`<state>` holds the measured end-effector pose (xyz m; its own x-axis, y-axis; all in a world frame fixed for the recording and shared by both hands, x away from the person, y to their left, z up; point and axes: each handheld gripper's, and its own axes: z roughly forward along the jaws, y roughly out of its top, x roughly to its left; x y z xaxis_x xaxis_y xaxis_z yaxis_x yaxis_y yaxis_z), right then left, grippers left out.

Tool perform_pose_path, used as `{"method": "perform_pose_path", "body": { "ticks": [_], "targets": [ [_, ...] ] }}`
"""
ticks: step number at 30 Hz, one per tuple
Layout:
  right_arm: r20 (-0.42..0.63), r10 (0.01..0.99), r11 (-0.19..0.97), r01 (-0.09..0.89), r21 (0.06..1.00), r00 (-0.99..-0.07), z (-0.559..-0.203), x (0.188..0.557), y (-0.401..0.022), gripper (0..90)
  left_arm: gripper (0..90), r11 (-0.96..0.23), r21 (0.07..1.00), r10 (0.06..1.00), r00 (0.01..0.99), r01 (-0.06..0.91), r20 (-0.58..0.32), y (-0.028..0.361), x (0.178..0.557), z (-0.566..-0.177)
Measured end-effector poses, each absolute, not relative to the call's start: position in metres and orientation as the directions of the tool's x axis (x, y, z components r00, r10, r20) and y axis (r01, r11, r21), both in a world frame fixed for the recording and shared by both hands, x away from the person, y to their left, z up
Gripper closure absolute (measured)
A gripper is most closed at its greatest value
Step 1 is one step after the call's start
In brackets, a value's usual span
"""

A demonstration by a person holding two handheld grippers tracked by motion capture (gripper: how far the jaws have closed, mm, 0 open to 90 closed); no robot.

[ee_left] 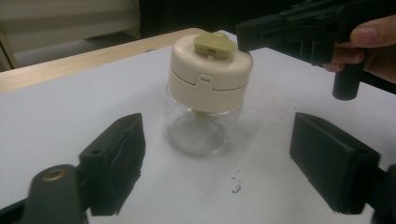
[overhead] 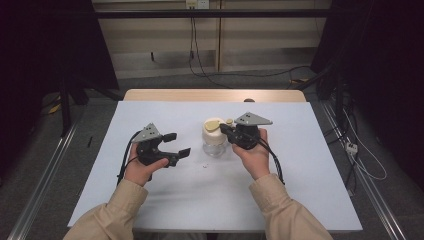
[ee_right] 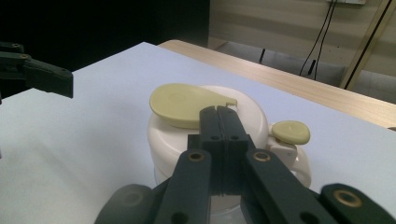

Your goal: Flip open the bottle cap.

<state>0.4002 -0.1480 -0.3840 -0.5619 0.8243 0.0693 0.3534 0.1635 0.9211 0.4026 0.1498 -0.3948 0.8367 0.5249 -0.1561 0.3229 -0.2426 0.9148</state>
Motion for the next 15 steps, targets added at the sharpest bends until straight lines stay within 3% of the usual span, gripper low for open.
{"method": "perform_pose_path", "body": {
  "ticks": [8,12,15],
  "targets": [
    [0.071,0.822,0.163,0.354,0.921,-0.565,-0.384,0.4,-0.148,90.0,33.3,-0.242,0.908,0.524,0.834,0.342,-0.174,0.143,0.412,-0.389],
    [0.058,0.824,0.173,0.347,0.922,-0.563,-0.384,0.399,-0.147,90.0,35.0,-0.271,0.909,0.533,0.835,0.317,-0.133,0.138,0.415,-0.387],
    [0.071,0.825,0.16,0.353,0.922,-0.561,-0.384,0.399,-0.148,90.0,43.8,-0.29,0.907,0.537,0.837,0.304,-0.108,0.135,0.416,-0.386]
  ]
}}
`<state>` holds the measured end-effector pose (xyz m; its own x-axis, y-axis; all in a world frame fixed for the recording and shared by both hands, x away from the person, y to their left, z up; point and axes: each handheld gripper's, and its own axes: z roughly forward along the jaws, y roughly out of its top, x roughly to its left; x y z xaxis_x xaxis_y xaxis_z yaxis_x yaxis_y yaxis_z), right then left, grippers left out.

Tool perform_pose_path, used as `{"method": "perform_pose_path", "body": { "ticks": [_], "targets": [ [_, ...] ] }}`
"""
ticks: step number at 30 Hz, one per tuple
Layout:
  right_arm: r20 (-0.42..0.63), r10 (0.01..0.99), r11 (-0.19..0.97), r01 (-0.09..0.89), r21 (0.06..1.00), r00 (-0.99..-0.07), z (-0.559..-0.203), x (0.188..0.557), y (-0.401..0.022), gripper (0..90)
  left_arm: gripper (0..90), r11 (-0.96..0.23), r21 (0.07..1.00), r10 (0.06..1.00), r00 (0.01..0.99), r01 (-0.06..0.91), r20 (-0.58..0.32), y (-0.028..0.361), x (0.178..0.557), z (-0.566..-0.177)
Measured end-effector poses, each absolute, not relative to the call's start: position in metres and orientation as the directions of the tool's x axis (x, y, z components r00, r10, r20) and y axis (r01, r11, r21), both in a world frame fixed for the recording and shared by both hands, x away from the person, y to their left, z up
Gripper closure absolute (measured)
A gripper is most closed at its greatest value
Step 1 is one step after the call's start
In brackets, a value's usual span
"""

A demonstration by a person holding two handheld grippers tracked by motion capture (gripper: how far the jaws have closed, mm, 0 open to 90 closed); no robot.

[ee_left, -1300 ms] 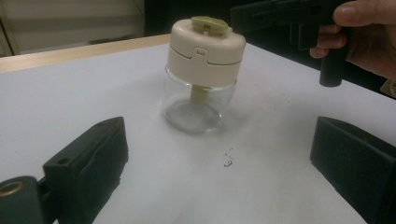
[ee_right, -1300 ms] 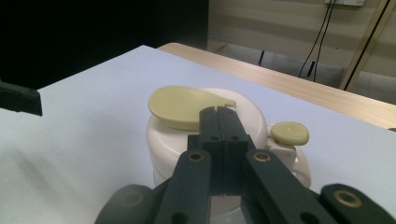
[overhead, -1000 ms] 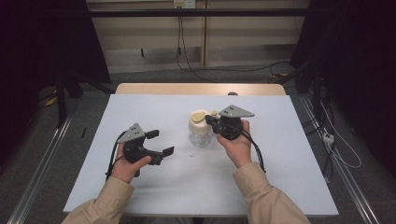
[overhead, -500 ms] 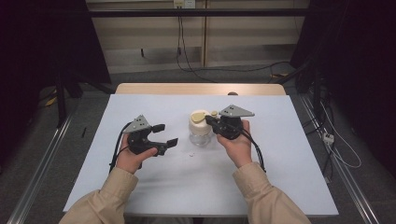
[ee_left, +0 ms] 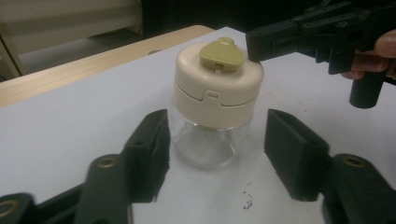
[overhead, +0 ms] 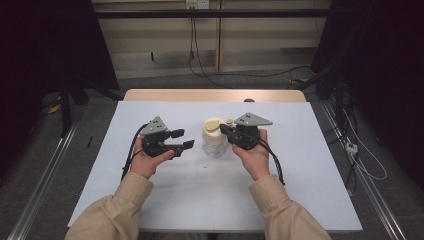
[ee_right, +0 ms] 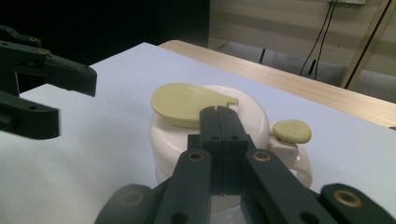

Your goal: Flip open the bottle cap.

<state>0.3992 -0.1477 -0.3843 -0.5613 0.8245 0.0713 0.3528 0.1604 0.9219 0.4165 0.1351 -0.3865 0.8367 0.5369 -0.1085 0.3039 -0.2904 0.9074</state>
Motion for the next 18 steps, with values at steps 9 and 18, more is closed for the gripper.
{"method": "perform_pose_path", "body": {
  "ticks": [9,18],
  "targets": [
    [0.062,0.826,0.168,0.35,0.921,-0.56,-0.384,0.399,-0.147,90.0,61.0,-0.281,0.905,0.558,0.821,0.319,-0.117,0.133,0.426,-0.383],
    [0.065,0.829,0.162,0.35,0.923,-0.556,-0.385,0.398,-0.147,90.0,67.1,-0.32,0.887,0.53,0.839,0.332,-0.123,0.121,0.434,-0.377]
  ]
}}
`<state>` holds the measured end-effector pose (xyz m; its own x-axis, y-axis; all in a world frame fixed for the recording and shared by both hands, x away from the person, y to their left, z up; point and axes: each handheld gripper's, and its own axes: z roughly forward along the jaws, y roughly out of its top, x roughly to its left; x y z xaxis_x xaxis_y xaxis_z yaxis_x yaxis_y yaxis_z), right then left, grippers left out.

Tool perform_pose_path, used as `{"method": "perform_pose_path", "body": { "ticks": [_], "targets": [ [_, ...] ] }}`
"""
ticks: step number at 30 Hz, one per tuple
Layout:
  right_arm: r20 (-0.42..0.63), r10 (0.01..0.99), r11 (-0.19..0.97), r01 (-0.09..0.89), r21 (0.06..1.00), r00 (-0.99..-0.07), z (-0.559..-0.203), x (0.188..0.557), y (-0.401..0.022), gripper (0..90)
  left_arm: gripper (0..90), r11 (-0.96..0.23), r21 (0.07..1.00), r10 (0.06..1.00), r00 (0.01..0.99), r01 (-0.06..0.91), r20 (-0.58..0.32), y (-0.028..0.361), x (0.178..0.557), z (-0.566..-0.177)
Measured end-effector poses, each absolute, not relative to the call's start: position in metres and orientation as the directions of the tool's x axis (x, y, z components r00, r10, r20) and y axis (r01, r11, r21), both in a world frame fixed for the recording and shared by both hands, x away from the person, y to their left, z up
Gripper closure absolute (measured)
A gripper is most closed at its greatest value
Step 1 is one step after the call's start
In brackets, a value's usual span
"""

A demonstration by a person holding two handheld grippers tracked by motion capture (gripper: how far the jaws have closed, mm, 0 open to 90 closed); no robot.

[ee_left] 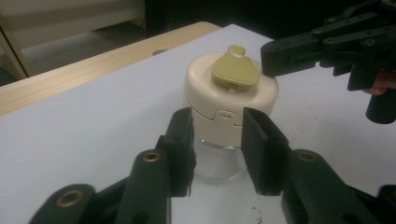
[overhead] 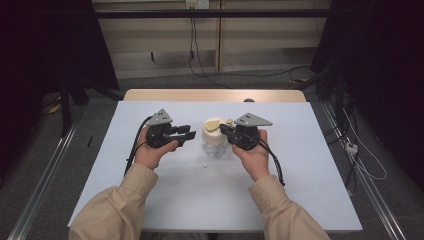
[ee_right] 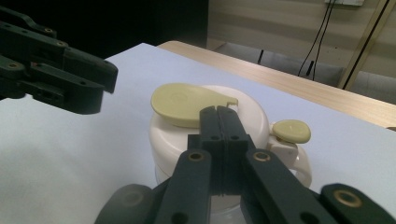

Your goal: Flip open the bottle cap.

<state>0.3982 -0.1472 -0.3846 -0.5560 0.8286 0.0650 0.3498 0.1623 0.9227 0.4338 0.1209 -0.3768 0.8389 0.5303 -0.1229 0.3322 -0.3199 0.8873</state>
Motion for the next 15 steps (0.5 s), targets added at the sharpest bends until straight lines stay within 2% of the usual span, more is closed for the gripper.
{"method": "perform_pose_path", "body": {
  "ticks": [7,10,15],
  "targets": [
    [0.062,0.828,0.165,0.349,0.923,-0.557,-0.385,0.398,-0.147,90.0,86.4,-0.356,0.863,0.505,0.851,0.36,-0.147,0.11,0.439,-0.378],
    [0.064,0.827,0.164,0.348,0.923,-0.559,-0.385,0.398,-0.147,90.0,90.0,-0.375,0.856,0.493,0.858,0.356,-0.141,0.105,0.44,-0.378],
    [0.065,0.827,0.163,0.348,0.923,-0.558,-0.385,0.398,-0.147,90.0,90.0,-0.384,0.849,0.495,0.857,0.363,-0.143,0.099,0.444,-0.375]
  ]
}}
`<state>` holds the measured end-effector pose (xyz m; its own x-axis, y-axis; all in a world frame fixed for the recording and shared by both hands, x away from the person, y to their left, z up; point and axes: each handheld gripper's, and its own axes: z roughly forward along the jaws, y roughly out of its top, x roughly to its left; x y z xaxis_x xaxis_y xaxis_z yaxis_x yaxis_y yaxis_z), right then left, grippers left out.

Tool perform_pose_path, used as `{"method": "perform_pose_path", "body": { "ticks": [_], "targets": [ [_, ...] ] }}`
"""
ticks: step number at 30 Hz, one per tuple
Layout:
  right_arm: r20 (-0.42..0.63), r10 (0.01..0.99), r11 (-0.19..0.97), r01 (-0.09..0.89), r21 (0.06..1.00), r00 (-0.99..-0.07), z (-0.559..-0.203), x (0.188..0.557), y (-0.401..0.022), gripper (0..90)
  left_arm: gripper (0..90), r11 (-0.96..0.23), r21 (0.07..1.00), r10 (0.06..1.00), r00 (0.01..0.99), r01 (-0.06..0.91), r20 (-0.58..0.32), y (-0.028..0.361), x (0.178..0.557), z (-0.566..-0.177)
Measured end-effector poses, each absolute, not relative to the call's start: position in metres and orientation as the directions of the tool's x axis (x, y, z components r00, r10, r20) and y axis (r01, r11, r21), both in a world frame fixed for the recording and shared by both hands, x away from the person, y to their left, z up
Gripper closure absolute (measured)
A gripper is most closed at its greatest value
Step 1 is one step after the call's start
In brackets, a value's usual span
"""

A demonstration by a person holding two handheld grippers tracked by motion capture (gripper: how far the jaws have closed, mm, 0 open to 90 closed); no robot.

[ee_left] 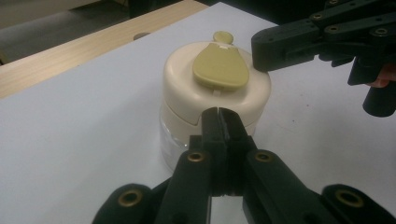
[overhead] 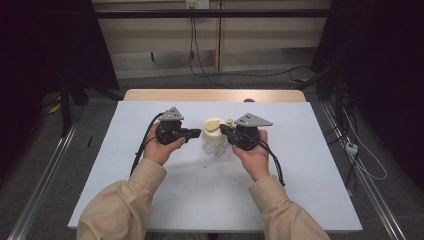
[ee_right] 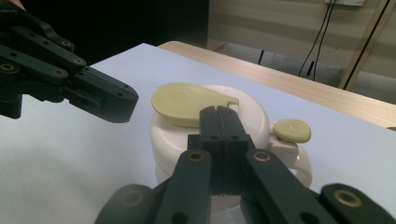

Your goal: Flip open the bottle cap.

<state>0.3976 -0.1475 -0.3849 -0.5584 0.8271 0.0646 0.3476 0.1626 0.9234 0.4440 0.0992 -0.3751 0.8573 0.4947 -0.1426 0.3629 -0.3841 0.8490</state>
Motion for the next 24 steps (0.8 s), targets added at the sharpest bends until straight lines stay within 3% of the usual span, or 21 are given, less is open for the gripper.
{"method": "perform_pose_path", "body": {
  "ticks": [24],
  "targets": [
    [0.059,0.825,0.165,0.341,0.925,-0.562,-0.385,0.397,-0.147,90.0,90.0,-0.433,0.836,0.498,0.862,0.338,-0.091,0.084,0.452,-0.37]
  ]
}}
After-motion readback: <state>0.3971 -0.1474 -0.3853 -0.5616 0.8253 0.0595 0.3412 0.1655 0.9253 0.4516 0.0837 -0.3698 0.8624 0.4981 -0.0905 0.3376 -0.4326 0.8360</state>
